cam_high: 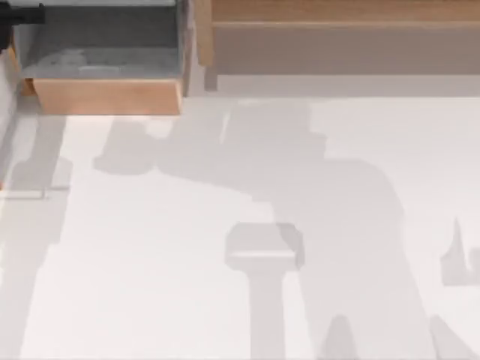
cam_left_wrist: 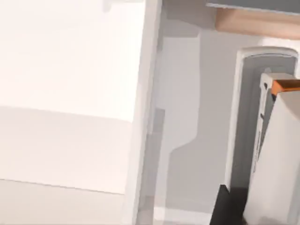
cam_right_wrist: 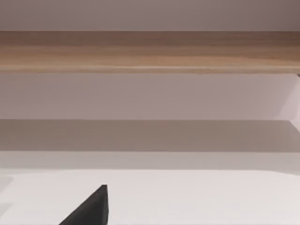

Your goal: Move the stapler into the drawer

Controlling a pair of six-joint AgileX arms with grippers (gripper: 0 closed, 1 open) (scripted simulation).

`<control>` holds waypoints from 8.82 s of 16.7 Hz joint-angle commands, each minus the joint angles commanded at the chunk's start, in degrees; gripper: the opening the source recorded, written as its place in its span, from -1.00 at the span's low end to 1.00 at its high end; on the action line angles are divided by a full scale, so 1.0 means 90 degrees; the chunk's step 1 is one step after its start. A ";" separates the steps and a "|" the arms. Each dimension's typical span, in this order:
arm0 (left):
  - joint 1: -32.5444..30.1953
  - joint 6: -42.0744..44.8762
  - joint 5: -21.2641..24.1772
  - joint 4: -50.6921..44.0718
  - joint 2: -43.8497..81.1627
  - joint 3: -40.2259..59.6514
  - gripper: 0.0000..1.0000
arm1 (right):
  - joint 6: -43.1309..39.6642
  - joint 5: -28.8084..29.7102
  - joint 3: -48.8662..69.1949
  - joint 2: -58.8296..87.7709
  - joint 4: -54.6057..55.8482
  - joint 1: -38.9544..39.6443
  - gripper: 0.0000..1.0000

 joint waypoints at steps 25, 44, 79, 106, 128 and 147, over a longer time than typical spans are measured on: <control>0.1905 0.2643 0.0461 -0.1352 0.3235 0.2914 -1.00 | 0.0000 0.0000 0.0000 0.0000 0.0000 0.0000 1.00; 0.1905 0.2643 0.0461 -0.1352 0.3235 0.2914 1.00 | 0.0000 0.0000 0.0000 0.0000 0.0000 0.0000 1.00; 0.5147 1.0930 0.3414 1.3112 -0.1306 -0.7557 1.00 | 0.0000 0.0000 0.0000 0.0000 0.0000 0.0000 1.00; 0.3946 1.0366 0.4765 1.7456 -0.0871 -1.0047 1.00 | 0.0000 0.0000 0.0000 0.0000 0.0000 0.0000 1.00; 0.3961 1.0344 0.4765 1.7398 -0.0806 -1.0054 -1.00 | 0.0000 0.0000 0.0000 0.0000 0.0000 0.0000 1.00; 0.2995 1.0308 0.3778 1.6247 0.0097 -0.8019 -1.00 | 0.0000 0.0000 0.0000 0.0000 0.0000 0.0000 1.00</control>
